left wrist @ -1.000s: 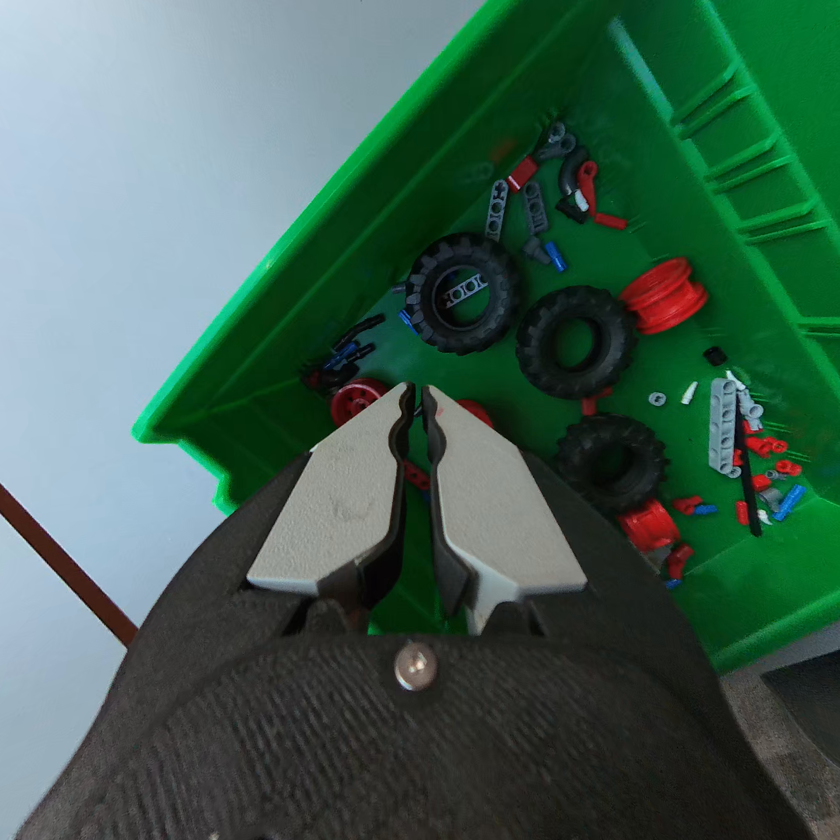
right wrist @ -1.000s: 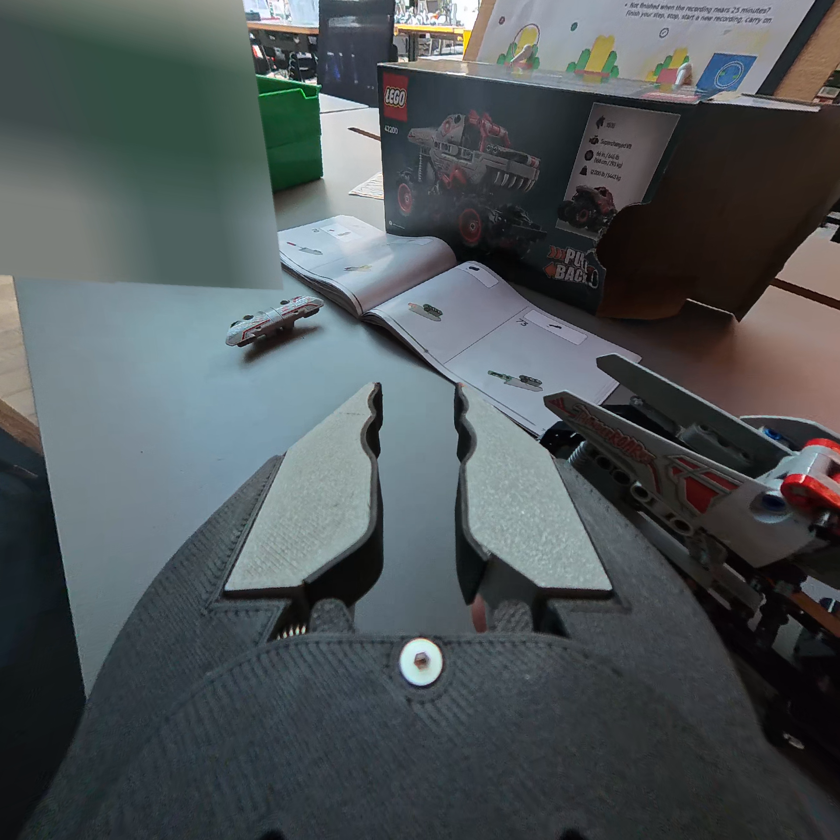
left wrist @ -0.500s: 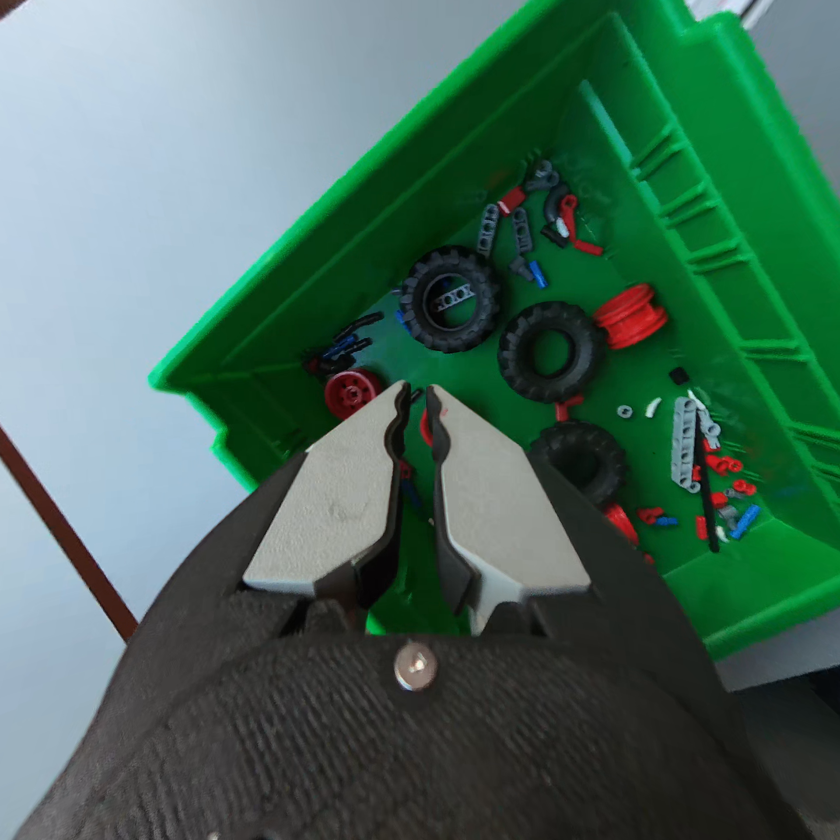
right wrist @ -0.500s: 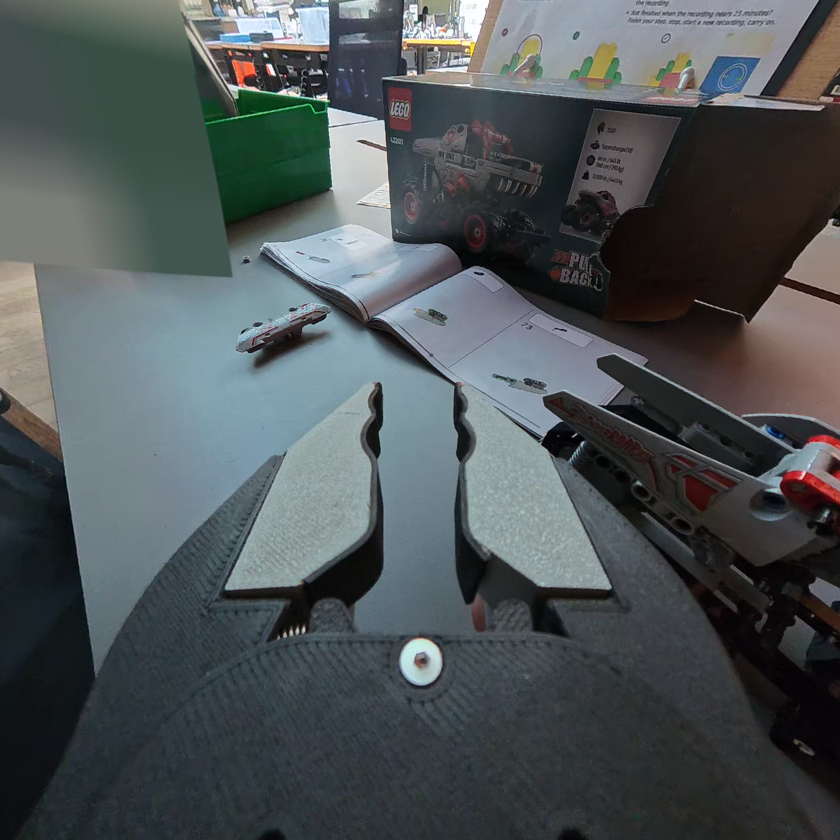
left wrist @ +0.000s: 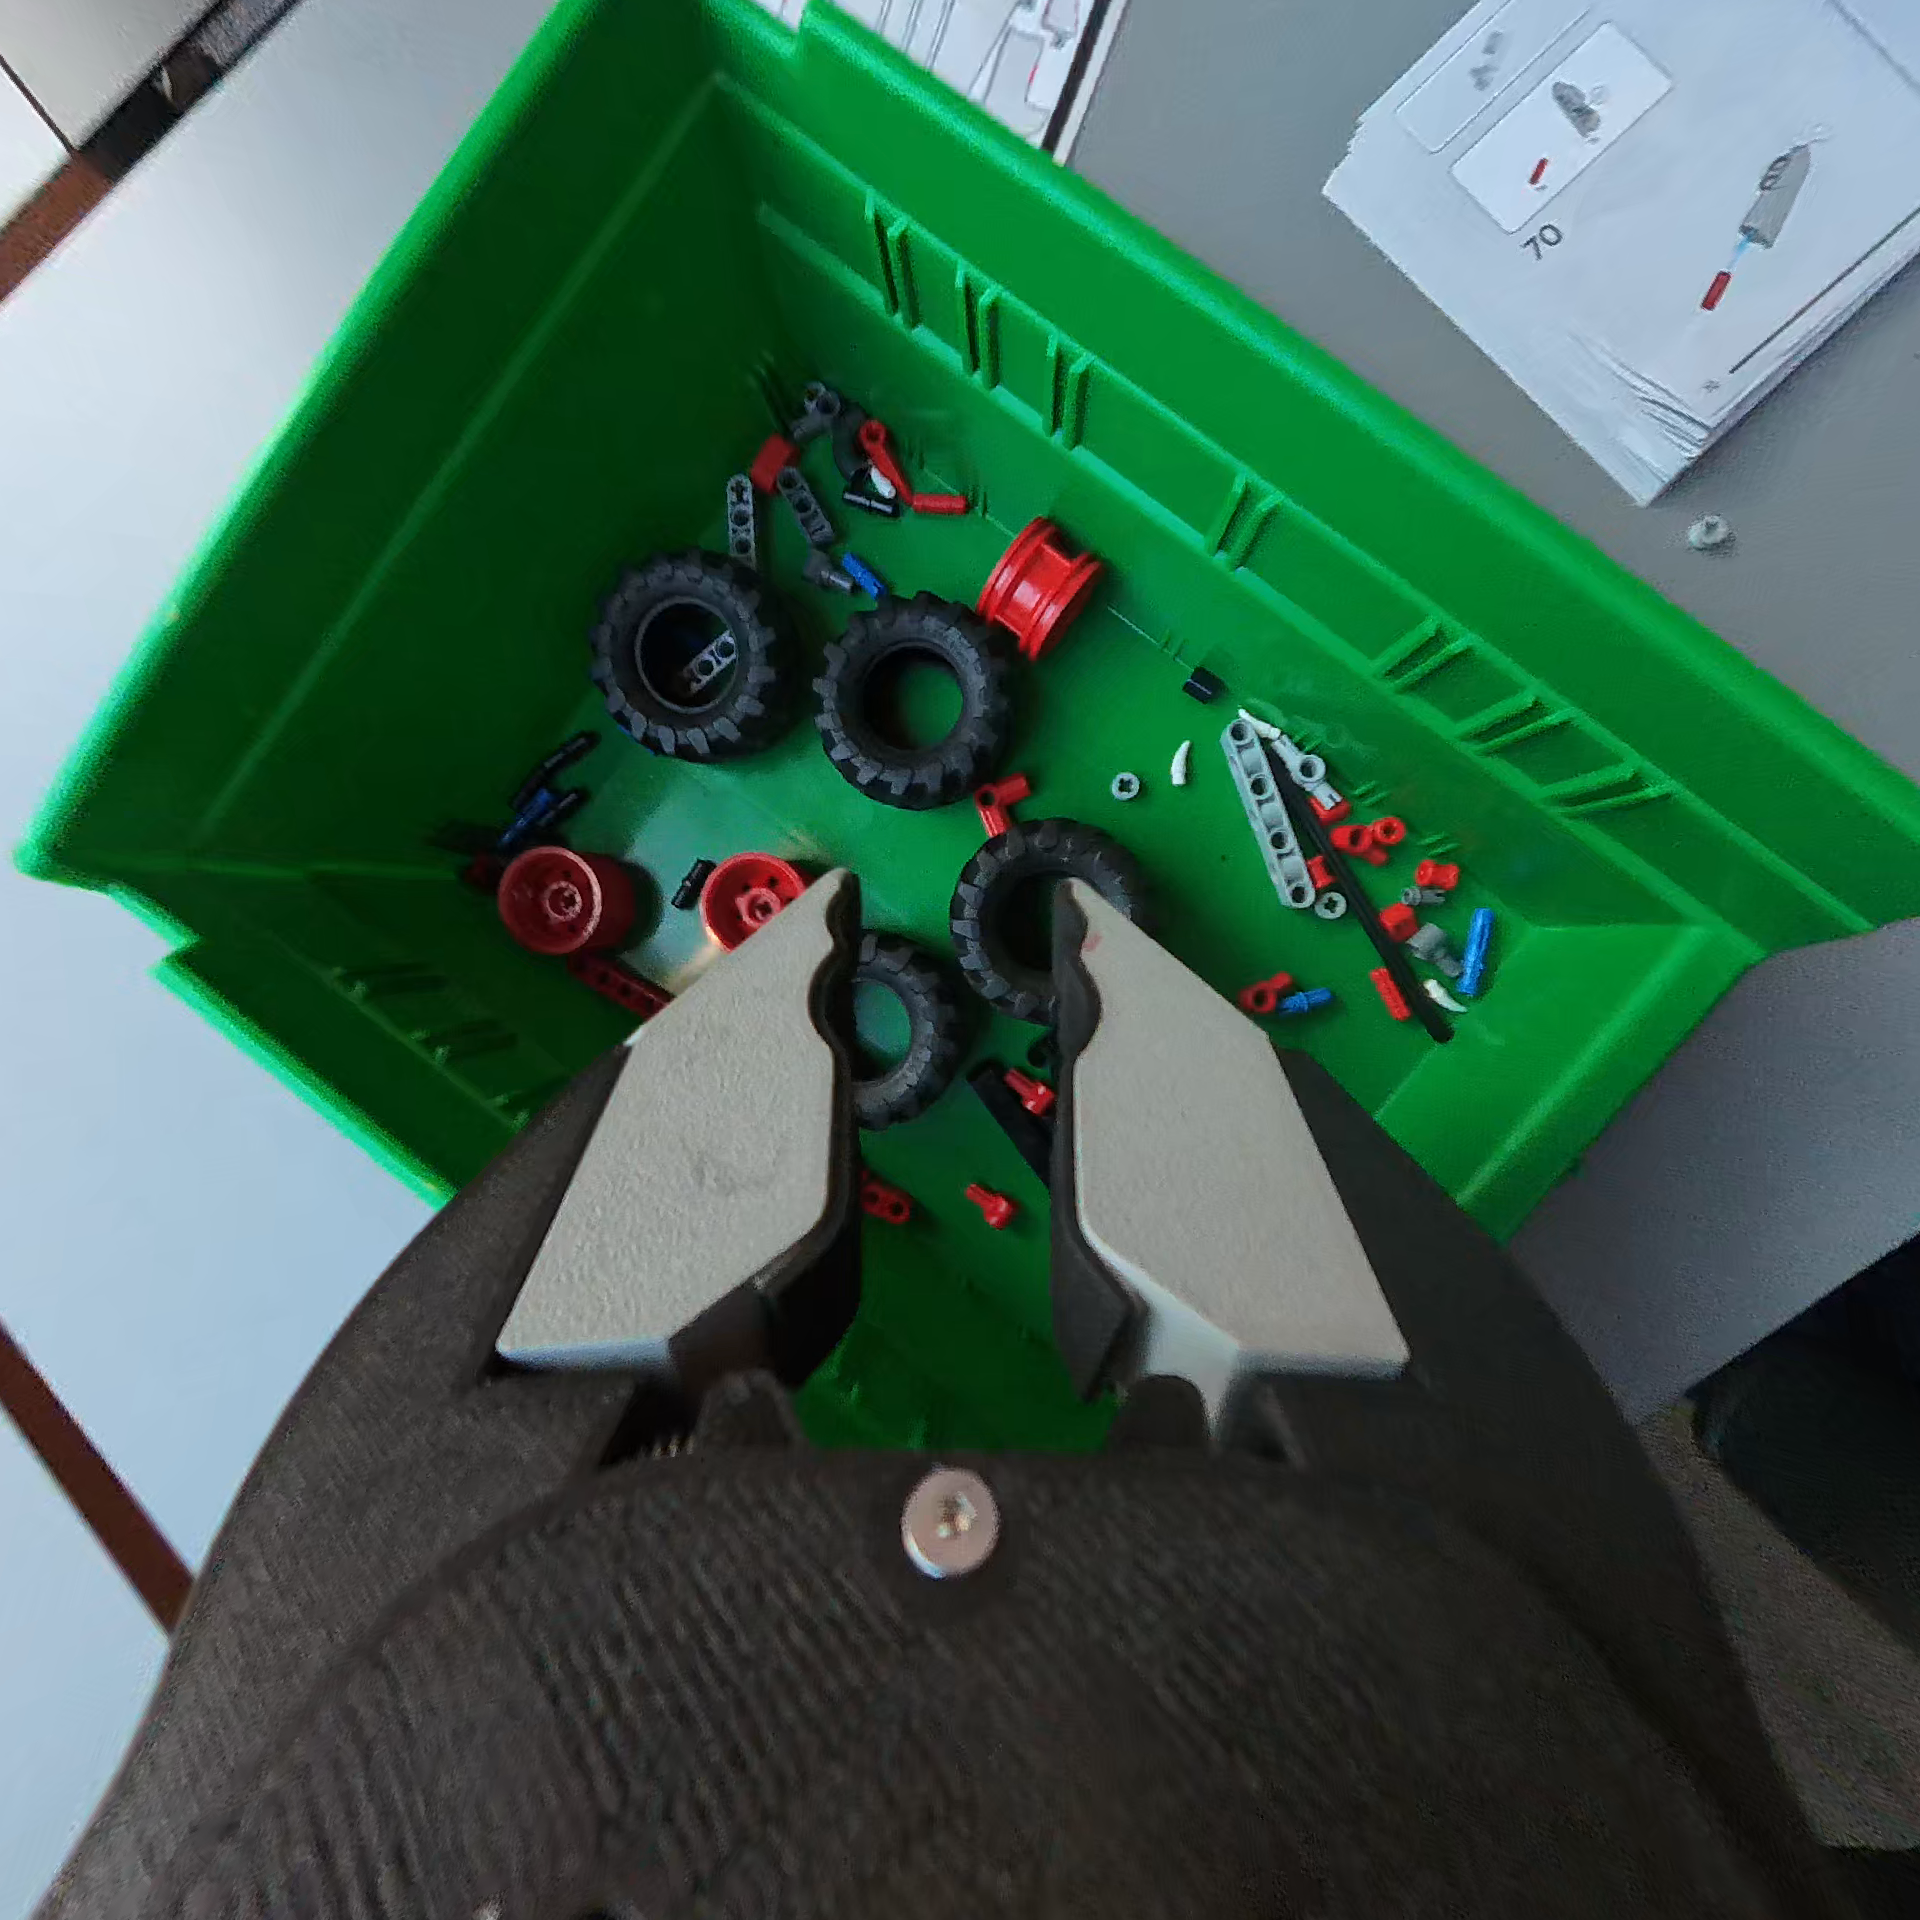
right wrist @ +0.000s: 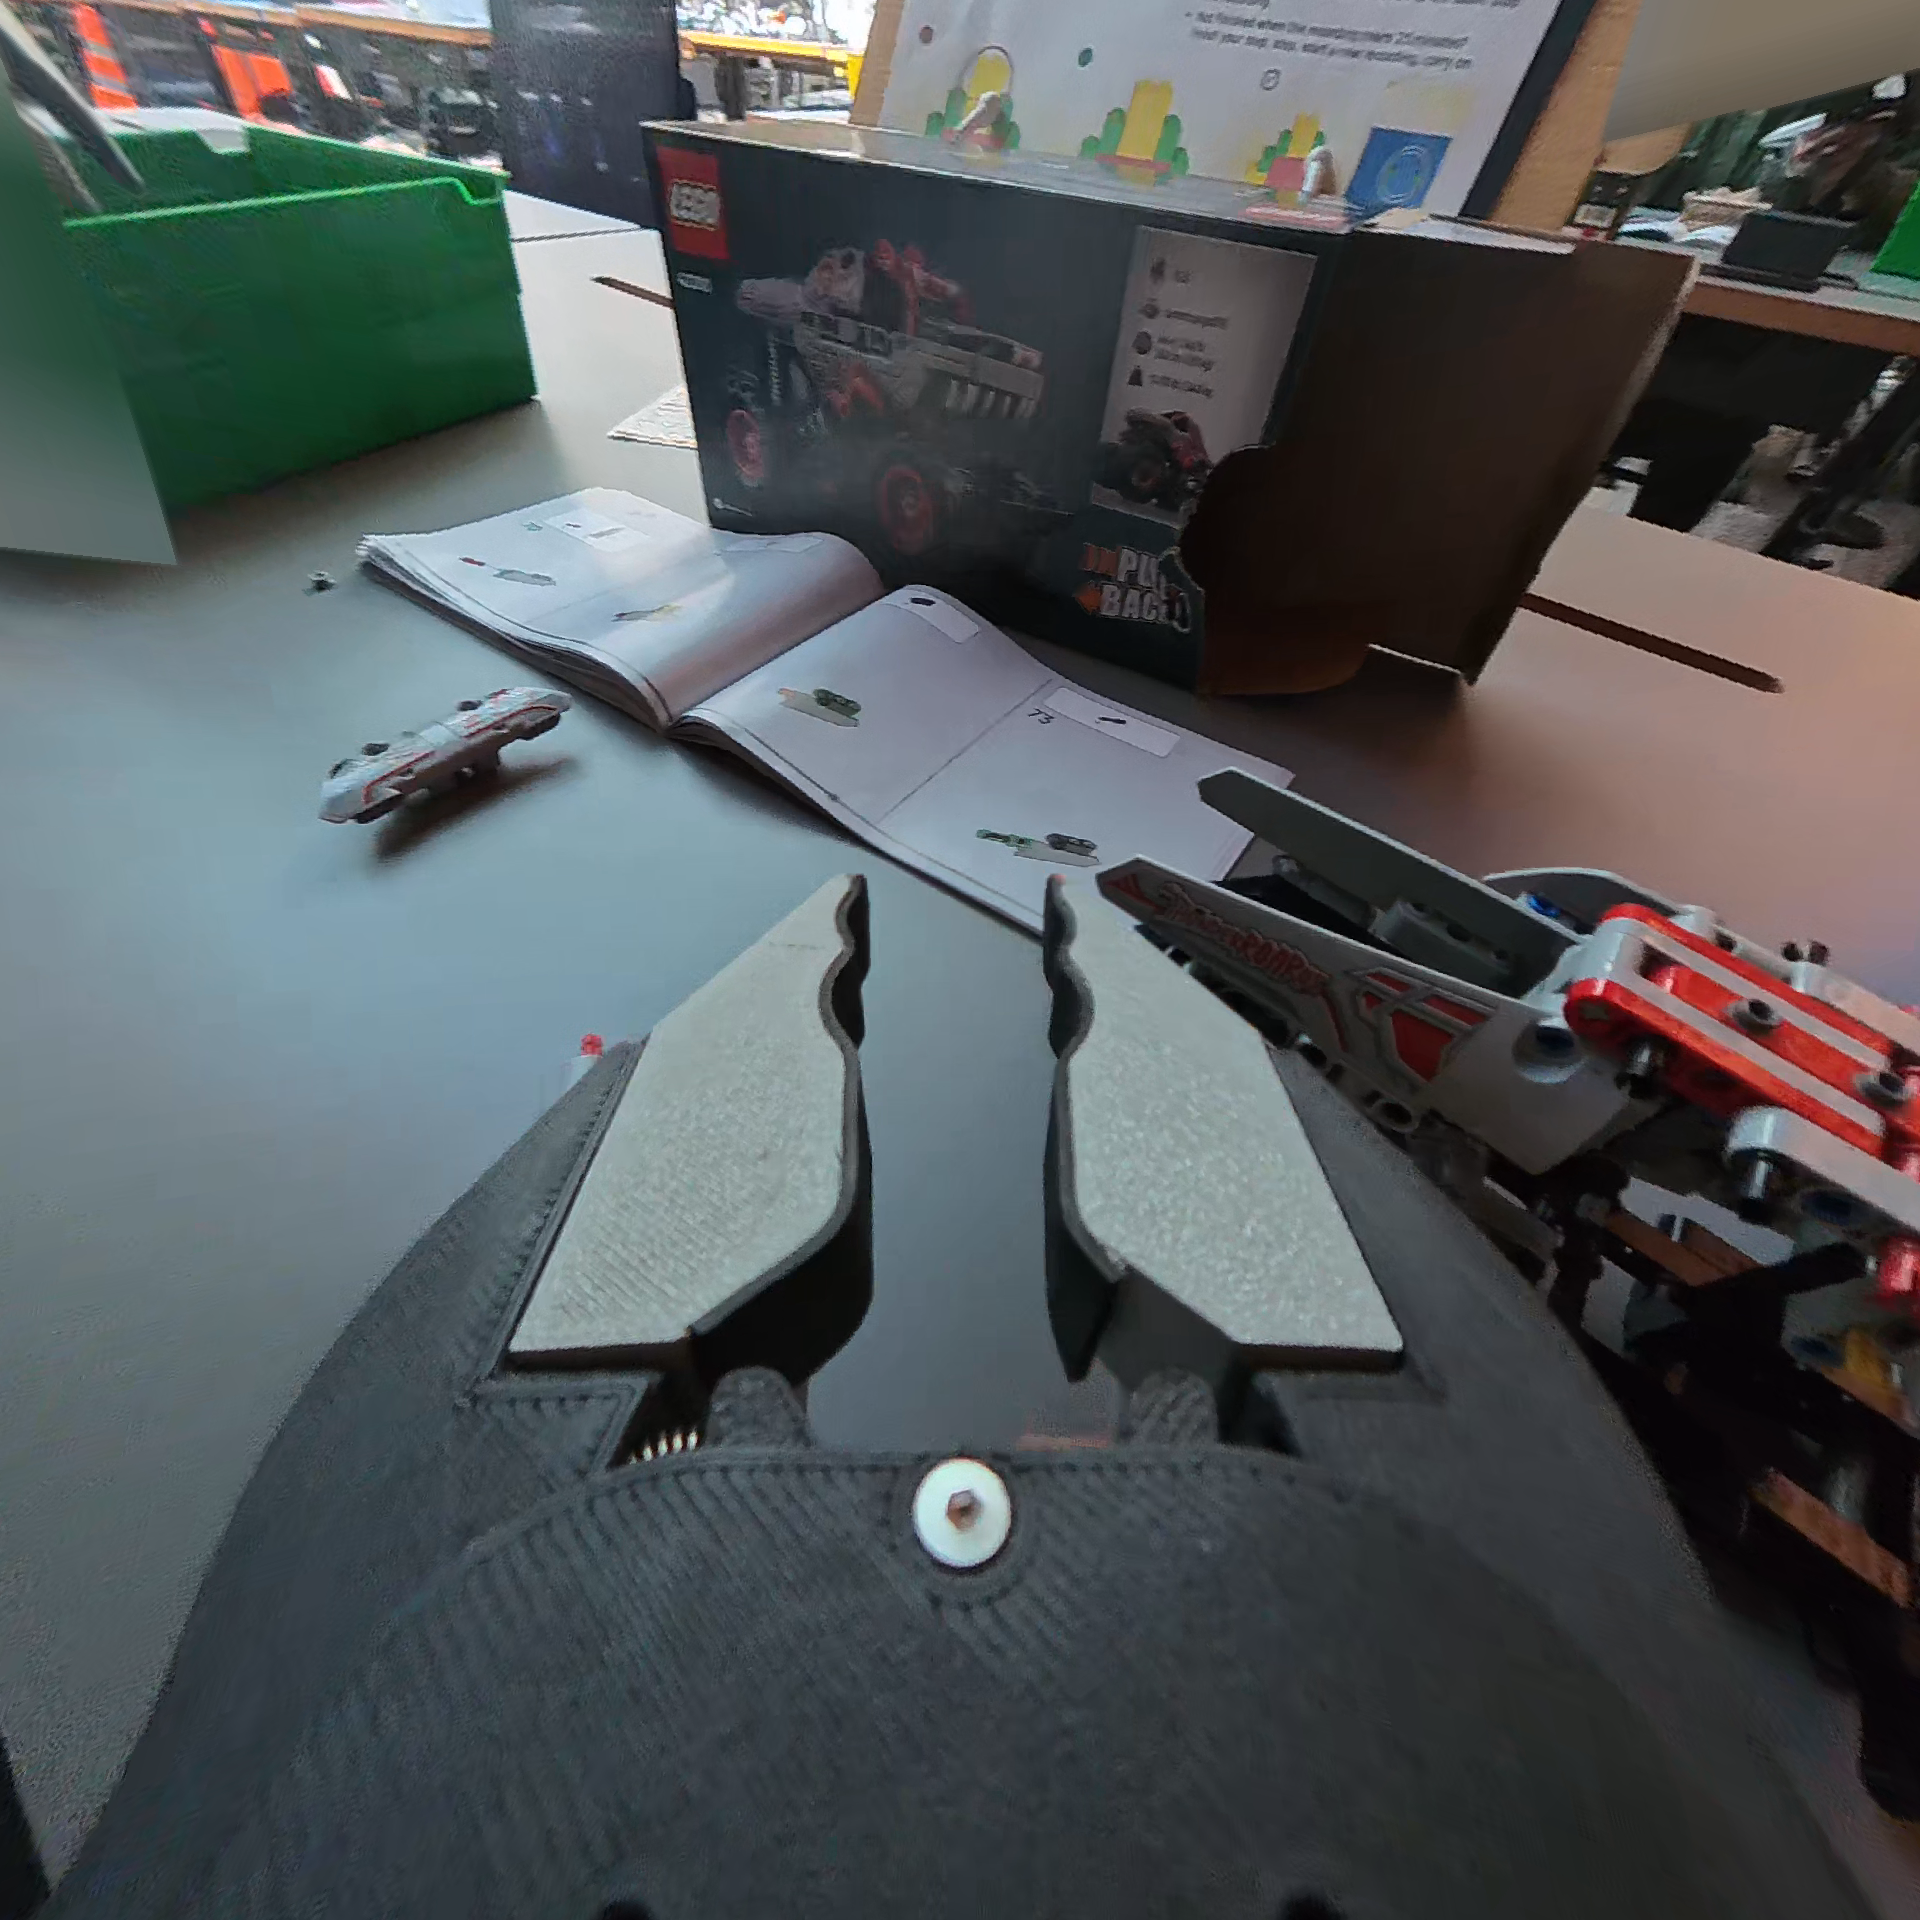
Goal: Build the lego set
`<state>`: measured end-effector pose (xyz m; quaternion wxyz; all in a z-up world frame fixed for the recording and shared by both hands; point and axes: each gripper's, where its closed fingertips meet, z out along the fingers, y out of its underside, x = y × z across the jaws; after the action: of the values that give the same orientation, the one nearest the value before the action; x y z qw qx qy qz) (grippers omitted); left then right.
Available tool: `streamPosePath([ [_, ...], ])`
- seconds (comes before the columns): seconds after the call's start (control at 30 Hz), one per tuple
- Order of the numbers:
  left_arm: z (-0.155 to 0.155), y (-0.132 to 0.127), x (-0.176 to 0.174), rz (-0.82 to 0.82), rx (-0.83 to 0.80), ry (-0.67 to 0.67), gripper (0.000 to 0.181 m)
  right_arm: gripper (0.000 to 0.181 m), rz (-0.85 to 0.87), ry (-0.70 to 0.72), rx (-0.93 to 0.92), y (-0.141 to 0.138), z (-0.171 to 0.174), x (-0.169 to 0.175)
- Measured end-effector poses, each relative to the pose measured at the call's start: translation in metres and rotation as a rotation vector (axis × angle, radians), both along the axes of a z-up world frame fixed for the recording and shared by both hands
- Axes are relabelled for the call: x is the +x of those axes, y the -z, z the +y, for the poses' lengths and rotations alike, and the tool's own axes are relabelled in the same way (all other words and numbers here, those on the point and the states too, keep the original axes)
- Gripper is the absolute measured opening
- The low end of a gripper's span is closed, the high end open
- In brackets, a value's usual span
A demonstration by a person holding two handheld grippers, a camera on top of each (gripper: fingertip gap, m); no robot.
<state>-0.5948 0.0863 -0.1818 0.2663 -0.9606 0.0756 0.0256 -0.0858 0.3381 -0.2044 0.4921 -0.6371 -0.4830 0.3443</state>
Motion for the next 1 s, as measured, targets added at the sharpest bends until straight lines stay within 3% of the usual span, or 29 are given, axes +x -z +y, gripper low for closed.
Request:
streamPosePath([
  [0.03,0.002,-0.006,-0.001,0.029,0.014,0.025,0.037,0.03,-0.01,0.027,0.011,0.001,0.004,0.001],
  [0.17,0.032,-0.035,-0.004,0.097,0.134,0.137,0.038,0.018,-0.051,0.084,0.009,0.007,0.016,0.001],
  [0.27,0.043,-0.042,-0.007,0.093,0.176,0.162,0.035,0.015,-0.042,0.109,0.042,0.004,0.022,-0.004],
  [0.37,0.026,-0.04,-0.004,0.06,0.176,0.151,0.035,0.011,-0.048,0.174,0.09,0.0,0.029,-0.005],
  [0.43,0.007,-0.038,-0.01,0.101,0.153,0.101,0.035,0.033,-0.004,0.263,0.158,-0.013,0.034,0.004],
  [0.5,-0.01,-0.038,-0.004,0.093,0.147,0.076,0.035,0.027,0.065,0.271,0.169,-0.026,0.024,0.013],
  [0.7,-0.041,-0.035,0.011,0.036,0.144,-0.046,0.035,0.044,0.108,0.396,0.248,-0.06,0.016,0.098],
  [0.73,-0.043,-0.034,0.014,0.03,0.143,-0.058,0.035,0.054,0.074,0.403,0.237,-0.064,0.022,0.112],
  [0.9,-0.039,-0.039,0.043,-0.013,0.161,-0.079,0.035,0.069,-0.172,0.183,-0.011,-0.039,0.062,0.145],
  [1.0,-0.041,-0.039,0.057,-0.009,0.134,-0.102,0.035,0.067,-0.187,0.059,-0.052,-0.032,0.086,0.147],
])
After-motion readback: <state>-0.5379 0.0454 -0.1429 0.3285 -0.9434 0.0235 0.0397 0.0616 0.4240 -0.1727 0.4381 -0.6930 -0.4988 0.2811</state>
